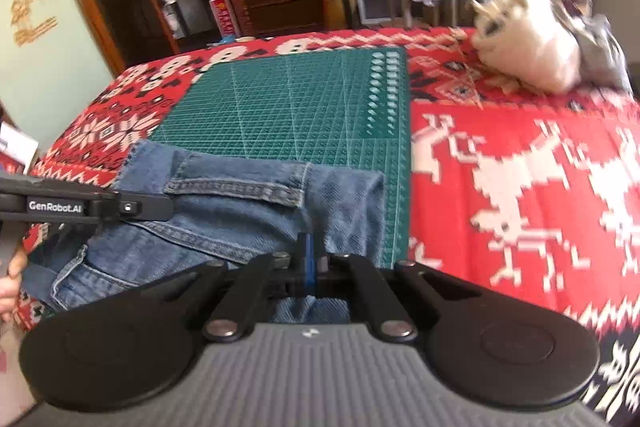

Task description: Fold clothes

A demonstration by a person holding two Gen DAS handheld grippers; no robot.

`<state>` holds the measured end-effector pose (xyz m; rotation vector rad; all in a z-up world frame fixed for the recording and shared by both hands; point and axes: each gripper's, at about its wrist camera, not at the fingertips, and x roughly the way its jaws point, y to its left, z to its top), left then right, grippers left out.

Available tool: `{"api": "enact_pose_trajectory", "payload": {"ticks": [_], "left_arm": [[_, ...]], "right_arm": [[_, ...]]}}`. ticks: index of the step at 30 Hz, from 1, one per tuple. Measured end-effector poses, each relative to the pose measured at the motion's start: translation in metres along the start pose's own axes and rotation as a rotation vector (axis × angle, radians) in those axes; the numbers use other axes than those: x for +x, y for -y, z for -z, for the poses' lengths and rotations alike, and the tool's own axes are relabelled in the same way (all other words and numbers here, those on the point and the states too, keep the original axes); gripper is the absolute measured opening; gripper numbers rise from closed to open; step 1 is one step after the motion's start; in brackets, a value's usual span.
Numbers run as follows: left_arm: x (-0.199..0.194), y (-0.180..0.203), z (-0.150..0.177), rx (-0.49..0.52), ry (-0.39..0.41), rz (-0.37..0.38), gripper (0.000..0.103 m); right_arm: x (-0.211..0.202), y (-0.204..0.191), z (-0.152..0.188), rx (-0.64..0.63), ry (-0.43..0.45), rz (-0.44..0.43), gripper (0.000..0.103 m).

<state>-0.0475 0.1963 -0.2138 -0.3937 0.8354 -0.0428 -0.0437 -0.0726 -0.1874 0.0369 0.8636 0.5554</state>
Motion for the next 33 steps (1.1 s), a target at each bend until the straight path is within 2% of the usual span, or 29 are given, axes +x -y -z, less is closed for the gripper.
{"api": "enact_pose_trajectory", "payload": {"ticks": [4, 8, 13, 15, 19, 22, 24, 29, 33], "left_arm": [[-0.012, 0.003, -0.008, 0.004, 0.018, -0.001, 0.003], [-0.023, -0.004, -0.025, -0.002, 0.068, -0.022, 0.004], [-0.002, -0.020, -0.035, 0.034, 0.028, -0.122, 0.003], [0.001, -0.028, -0.031, 0.030, 0.033, -0.123, 0.003], [-0.001, -0.041, -0.022, -0.025, 0.066, -0.094, 0.004], [-0.006, -0.056, -0.019, -0.171, 0.086, -0.048, 0.003], [-0.012, -0.059, -0.022, -0.213, 0.105, -0.046, 0.003], [-0.008, -0.058, -0.038, -0.142, 0.081, -0.058, 0.003], [-0.004, -0.062, -0.039, -0.123, 0.087, -0.113, 0.004]], "right_arm": [[-0.004, 0.008, -0.006, 0.045, -0.018, -0.003, 0.000], [-0.012, 0.008, -0.021, 0.042, 0.026, 0.016, 0.002], [0.001, 0.006, -0.038, 0.023, 0.036, 0.021, 0.003], [0.012, 0.001, -0.040, 0.008, 0.019, 0.026, 0.004], [0.024, 0.002, -0.029, -0.002, 0.014, 0.030, 0.003], [0.024, 0.006, -0.026, 0.010, 0.011, 0.014, 0.001], [0.023, 0.007, -0.025, 0.003, 0.003, 0.011, 0.001], [0.022, 0.008, -0.023, 0.011, 0.003, 0.005, 0.001], [0.021, 0.008, -0.021, 0.020, 0.007, 0.007, 0.001]]}}
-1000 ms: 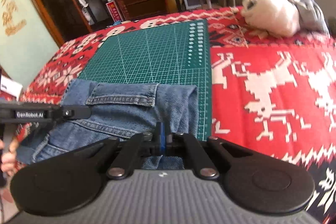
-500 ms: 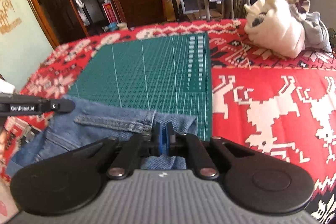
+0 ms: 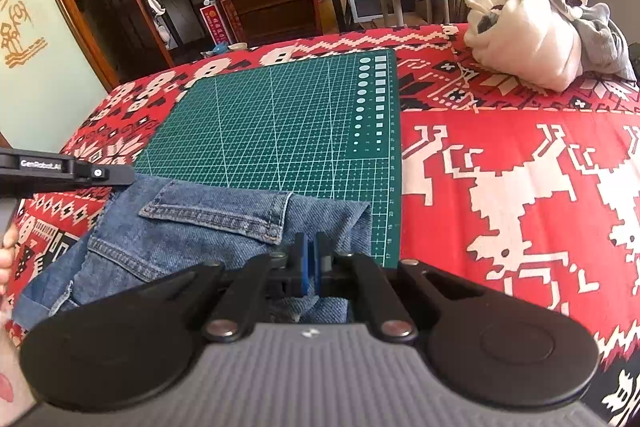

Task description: Fold clothes

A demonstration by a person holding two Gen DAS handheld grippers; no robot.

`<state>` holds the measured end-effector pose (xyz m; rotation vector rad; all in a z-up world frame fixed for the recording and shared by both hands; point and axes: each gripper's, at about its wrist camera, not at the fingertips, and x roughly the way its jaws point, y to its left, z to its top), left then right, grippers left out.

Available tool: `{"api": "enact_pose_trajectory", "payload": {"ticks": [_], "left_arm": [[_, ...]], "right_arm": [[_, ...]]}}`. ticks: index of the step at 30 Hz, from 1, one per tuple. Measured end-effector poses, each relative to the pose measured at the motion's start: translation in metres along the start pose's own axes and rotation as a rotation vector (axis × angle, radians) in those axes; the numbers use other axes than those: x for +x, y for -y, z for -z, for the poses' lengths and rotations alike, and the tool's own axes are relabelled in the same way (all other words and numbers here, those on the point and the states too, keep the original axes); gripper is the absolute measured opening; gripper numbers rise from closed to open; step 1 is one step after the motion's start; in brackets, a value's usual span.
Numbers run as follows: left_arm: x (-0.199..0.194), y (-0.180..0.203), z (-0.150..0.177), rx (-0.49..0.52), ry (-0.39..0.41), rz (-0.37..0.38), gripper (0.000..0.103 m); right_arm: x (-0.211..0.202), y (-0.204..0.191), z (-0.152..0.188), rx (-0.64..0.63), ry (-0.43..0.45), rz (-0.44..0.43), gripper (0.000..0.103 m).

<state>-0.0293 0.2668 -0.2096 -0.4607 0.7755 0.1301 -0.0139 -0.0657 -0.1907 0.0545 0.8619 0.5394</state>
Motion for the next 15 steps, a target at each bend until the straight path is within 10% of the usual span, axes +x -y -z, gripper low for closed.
{"api": "enact_pose_trajectory", "payload": {"ticks": [15], "left_arm": [[-0.035, -0.042, -0.004, -0.184, 0.060, 0.014, 0.000]], "right_arm": [[-0.003, 0.003, 0.002, 0.020, -0.011, 0.004, 0.001]]}}
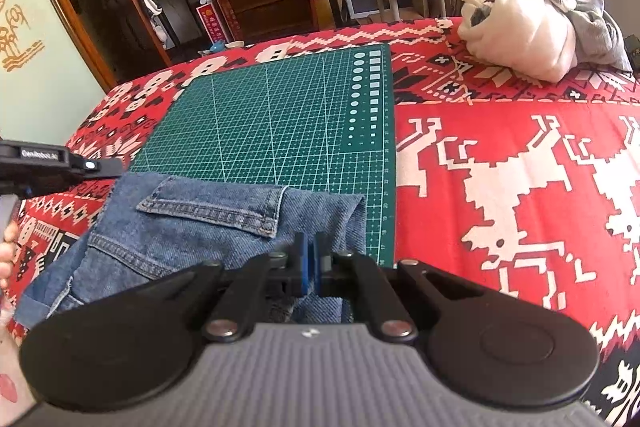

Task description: Fold clothes

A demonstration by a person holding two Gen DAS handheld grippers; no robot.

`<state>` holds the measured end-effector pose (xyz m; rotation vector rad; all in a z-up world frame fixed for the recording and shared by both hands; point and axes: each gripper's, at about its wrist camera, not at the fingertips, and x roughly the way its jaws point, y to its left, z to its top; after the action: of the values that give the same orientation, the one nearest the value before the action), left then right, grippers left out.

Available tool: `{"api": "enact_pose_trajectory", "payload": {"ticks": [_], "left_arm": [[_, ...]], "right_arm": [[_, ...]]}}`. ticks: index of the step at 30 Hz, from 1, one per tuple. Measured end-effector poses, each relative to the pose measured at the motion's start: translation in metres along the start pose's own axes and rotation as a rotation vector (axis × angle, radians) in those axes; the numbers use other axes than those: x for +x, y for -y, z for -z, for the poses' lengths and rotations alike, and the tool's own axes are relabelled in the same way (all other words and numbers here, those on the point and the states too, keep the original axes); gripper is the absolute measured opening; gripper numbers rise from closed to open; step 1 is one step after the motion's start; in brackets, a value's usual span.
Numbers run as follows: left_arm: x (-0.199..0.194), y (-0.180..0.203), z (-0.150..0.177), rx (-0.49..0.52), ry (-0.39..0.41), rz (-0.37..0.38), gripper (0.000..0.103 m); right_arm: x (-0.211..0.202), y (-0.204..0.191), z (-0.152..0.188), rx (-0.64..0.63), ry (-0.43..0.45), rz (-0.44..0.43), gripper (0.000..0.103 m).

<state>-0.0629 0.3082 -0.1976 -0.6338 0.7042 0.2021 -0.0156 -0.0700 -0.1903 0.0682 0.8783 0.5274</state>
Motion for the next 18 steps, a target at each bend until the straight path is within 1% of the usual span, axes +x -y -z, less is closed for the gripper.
{"api": "enact_pose_trajectory", "payload": {"ticks": [2, 4, 5, 6, 8, 12, 13, 14, 17, 18], "left_arm": [[-0.003, 0.003, 0.001, 0.063, -0.030, 0.001, 0.002], [-0.001, 0.007, 0.007, 0.127, -0.073, -0.002, 0.006], [0.001, 0.008, 0.010, 0.153, -0.091, -0.011, 0.006], [0.003, 0.009, 0.014, 0.176, -0.109, -0.023, 0.006], [0.008, 0.010, 0.021, 0.196, -0.132, -0.017, 0.006], [0.015, 0.014, 0.027, 0.214, -0.139, -0.017, 0.006], [0.016, 0.015, 0.028, 0.228, -0.134, -0.026, 0.006], [0.015, 0.017, 0.030, 0.238, -0.129, -0.036, 0.002], [0.012, 0.017, 0.033, 0.259, -0.131, -0.072, 0.001], [0.010, 0.014, 0.033, 0.251, -0.131, -0.078, 0.001]], "right_arm": [[0.000, 0.000, 0.001, 0.003, 0.003, 0.004, 0.001], [0.000, -0.001, 0.001, 0.005, 0.003, 0.006, 0.001], [0.000, -0.001, 0.001, 0.005, 0.003, 0.006, 0.001], [0.000, -0.001, 0.000, 0.005, 0.002, 0.006, 0.001], [0.000, -0.001, 0.000, 0.005, 0.000, 0.008, 0.001], [0.000, -0.002, 0.000, 0.005, 0.001, 0.012, 0.001], [0.000, -0.002, 0.000, 0.005, 0.001, 0.013, 0.001], [0.000, -0.002, -0.001, 0.005, 0.001, 0.014, 0.001], [0.000, -0.002, -0.001, 0.000, -0.002, 0.016, 0.001], [0.000, -0.003, -0.001, -0.002, -0.002, 0.016, 0.001]]}}
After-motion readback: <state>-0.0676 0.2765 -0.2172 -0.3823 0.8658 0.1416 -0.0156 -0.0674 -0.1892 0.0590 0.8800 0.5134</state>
